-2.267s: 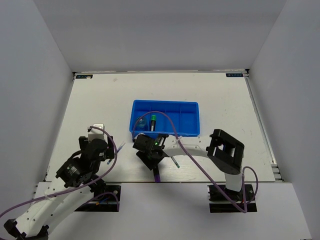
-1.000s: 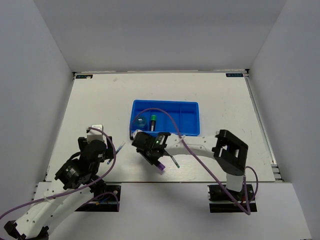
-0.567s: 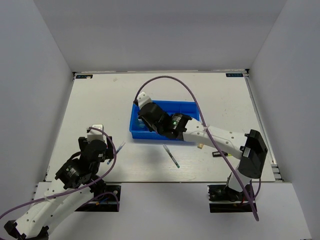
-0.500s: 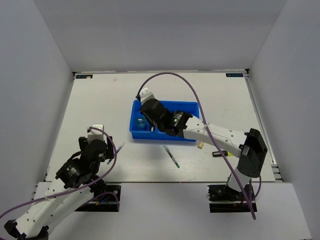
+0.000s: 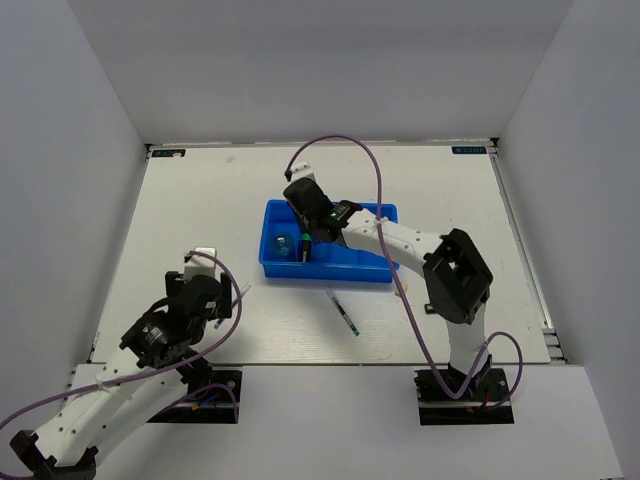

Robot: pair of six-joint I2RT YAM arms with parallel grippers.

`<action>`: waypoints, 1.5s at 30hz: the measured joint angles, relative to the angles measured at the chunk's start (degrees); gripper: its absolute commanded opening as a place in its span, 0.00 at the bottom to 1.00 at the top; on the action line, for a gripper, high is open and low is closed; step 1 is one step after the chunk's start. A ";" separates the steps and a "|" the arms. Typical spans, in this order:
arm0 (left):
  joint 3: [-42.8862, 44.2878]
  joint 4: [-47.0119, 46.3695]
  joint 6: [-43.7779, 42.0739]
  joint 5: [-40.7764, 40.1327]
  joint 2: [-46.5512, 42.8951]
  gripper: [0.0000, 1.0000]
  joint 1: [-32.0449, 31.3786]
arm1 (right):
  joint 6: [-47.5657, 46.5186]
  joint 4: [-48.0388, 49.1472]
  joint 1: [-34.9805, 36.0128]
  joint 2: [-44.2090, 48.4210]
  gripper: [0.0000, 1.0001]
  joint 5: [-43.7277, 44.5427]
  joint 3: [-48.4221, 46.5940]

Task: Sort the stationery into containers
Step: Place the pen in the storage box, then pick up the pen from the center of the board.

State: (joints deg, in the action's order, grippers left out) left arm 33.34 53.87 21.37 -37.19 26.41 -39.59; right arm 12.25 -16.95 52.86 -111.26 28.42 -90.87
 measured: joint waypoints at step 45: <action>4.13 -18.40 -12.55 33.51 50.40 0.30 21.66 | -0.61 0.96 -20.59 40.02 0.00 -54.58 34.40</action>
State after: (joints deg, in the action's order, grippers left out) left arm 37.47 35.46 8.82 -3.68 76.82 -17.93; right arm 11.64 -15.99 32.27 -71.24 -26.15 -56.47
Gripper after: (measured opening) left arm 0.362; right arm 0.003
